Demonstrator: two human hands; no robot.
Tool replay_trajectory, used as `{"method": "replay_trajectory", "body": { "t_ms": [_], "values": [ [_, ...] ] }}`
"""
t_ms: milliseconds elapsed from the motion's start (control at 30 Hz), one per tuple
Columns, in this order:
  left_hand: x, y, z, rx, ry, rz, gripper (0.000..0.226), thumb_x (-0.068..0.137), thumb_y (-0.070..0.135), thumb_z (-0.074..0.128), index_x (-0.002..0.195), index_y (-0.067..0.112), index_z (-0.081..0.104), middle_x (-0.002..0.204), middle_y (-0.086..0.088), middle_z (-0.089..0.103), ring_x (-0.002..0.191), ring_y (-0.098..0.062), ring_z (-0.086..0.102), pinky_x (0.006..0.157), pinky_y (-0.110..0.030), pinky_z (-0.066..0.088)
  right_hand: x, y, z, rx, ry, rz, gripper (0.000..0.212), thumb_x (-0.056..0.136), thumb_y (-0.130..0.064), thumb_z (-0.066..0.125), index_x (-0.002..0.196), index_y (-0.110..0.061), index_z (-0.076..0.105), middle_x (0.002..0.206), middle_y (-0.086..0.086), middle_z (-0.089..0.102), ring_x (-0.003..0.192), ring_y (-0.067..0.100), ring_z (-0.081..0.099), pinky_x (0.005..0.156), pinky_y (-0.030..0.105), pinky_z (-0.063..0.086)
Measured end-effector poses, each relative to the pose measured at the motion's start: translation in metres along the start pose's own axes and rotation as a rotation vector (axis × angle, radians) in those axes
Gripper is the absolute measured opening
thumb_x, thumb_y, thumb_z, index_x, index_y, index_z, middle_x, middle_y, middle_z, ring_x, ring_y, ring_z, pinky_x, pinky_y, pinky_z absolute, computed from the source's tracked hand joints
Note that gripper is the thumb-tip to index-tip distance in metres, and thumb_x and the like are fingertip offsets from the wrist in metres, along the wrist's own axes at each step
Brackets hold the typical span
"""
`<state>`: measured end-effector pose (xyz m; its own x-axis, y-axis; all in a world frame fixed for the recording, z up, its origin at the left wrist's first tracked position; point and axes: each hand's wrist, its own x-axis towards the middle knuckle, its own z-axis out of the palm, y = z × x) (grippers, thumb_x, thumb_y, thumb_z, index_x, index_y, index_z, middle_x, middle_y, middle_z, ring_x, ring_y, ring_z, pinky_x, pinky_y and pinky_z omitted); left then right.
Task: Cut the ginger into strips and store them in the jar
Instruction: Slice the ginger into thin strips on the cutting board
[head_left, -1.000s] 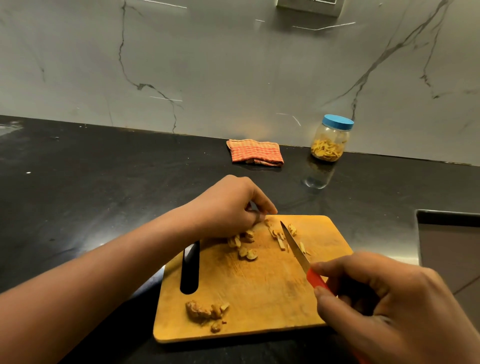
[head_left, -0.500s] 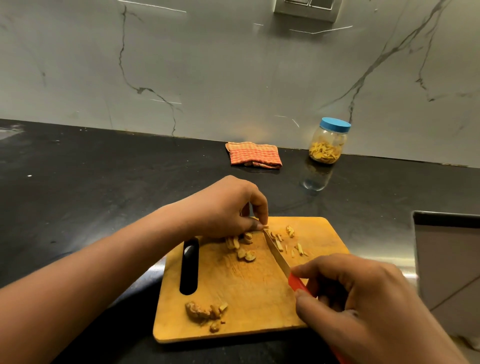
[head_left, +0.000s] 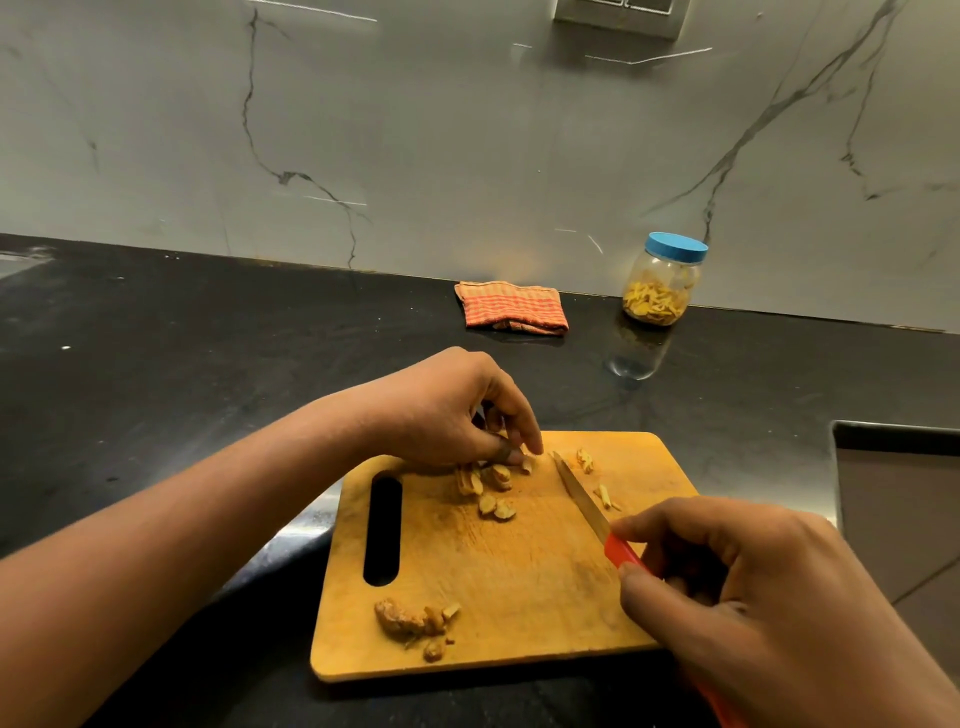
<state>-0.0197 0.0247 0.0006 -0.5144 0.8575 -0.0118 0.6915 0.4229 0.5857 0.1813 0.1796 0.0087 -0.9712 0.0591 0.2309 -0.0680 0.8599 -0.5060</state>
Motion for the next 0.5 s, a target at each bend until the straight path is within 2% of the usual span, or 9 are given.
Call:
{"method": "replay_trajectory", "body": {
  "t_ms": [200,367,500],
  "values": [
    [0.000,-0.006,-0.003,-0.033,0.022,-0.021,0.015,0.087,0.023,0.074,0.100,0.027,0.077,0.100,0.017,0.067,0.095,-0.001,0.064,0.086,-0.018,0.055,0.001,-0.006,0.002,-0.007,0.032,-0.019,0.019,0.062,-0.037,0.068,0.079,-0.033,0.076,0.066,-0.017,0.063,0.055,0.002,0.060,0.048,0.005,0.038],
    [0.001,-0.007,-0.001,-0.062,0.038,-0.027,0.012,0.084,0.025,0.076,0.096,0.026,0.078,0.099,0.015,0.068,0.094,-0.003,0.065,0.082,-0.016,0.055,0.008,-0.014,0.008,0.002,-0.017,-0.028,0.026,0.062,-0.041,0.062,0.083,-0.033,0.076,0.076,-0.022,0.063,0.065,0.001,0.060,0.050,0.006,0.040],
    [0.001,-0.009,-0.001,-0.084,0.052,-0.044,0.012,0.081,0.027,0.079,0.093,0.026,0.079,0.096,0.014,0.070,0.092,-0.003,0.065,0.079,-0.018,0.056,0.011,-0.017,0.011,-0.021,0.010,-0.037,0.023,0.066,-0.045,0.065,0.084,-0.033,0.076,0.067,-0.013,0.063,0.067,0.001,0.059,0.053,0.007,0.040]
  ]
}}
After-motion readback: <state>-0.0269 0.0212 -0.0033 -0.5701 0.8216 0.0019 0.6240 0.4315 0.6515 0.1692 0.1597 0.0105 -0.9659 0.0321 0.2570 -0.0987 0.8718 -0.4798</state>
